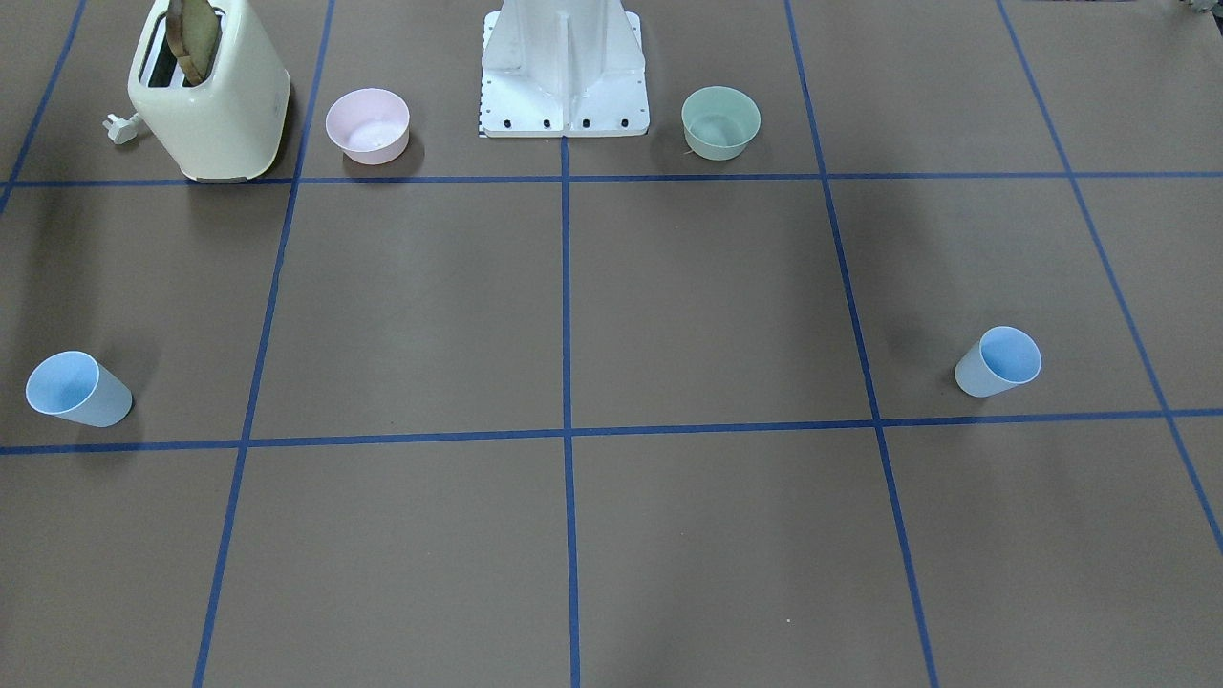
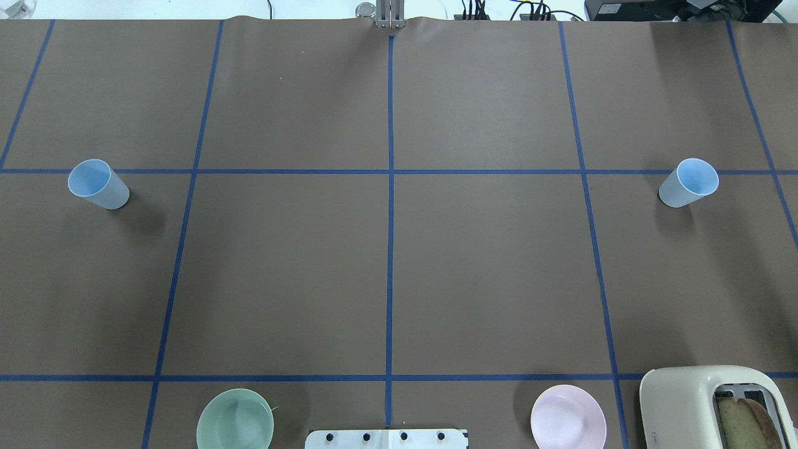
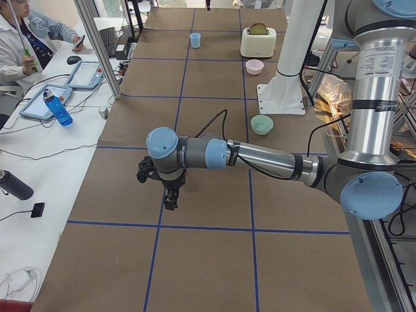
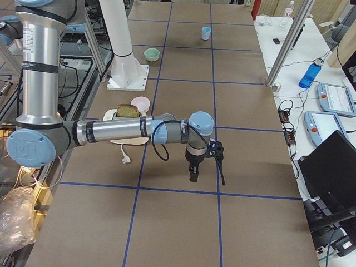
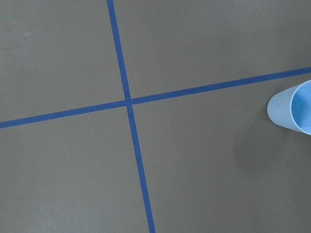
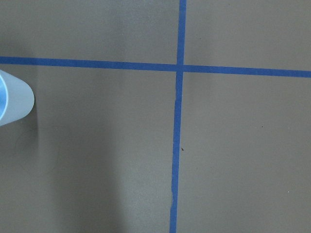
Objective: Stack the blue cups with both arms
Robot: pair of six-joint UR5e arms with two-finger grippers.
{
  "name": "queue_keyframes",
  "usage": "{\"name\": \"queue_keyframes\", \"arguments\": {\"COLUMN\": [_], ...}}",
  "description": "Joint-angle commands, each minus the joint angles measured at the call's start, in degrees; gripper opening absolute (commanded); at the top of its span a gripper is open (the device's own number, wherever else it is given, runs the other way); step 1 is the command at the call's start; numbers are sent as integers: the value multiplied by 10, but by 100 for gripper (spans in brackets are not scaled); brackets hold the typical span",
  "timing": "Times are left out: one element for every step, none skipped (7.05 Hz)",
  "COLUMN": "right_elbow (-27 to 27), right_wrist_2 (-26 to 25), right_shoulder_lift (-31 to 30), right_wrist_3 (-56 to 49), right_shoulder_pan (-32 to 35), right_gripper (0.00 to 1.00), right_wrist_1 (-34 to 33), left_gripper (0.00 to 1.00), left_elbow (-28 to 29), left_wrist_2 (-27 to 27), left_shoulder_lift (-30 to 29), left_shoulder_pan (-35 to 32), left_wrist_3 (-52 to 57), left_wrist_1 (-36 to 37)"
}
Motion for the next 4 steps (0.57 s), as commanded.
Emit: {"name": "queue_keyframes", "arguments": {"right_elbow": [3,3,4,14], "right_wrist_2": [4,31,34,36], "right_shoulder_lift": [2,2,9,16], "right_wrist_3": [-4,2,-2,-1], "right_shoulder_pan": [7,8,8,8], "right_gripper": [100,100,100,100], "right_wrist_1": [2,3,5,5], "left_gripper": [99,99,99,98], "left_elbow": [-2,-2,-4,-8], "left_wrist_2": [-1,-1,-2,-2], "left_shoulder_lift": [-2,-4,-8,-13], "left_shoulder_pan": [1,3,6,33], "left_wrist_3": [-1,-2,-31,-73], "left_wrist_1": [1,1,-1,-8]}}
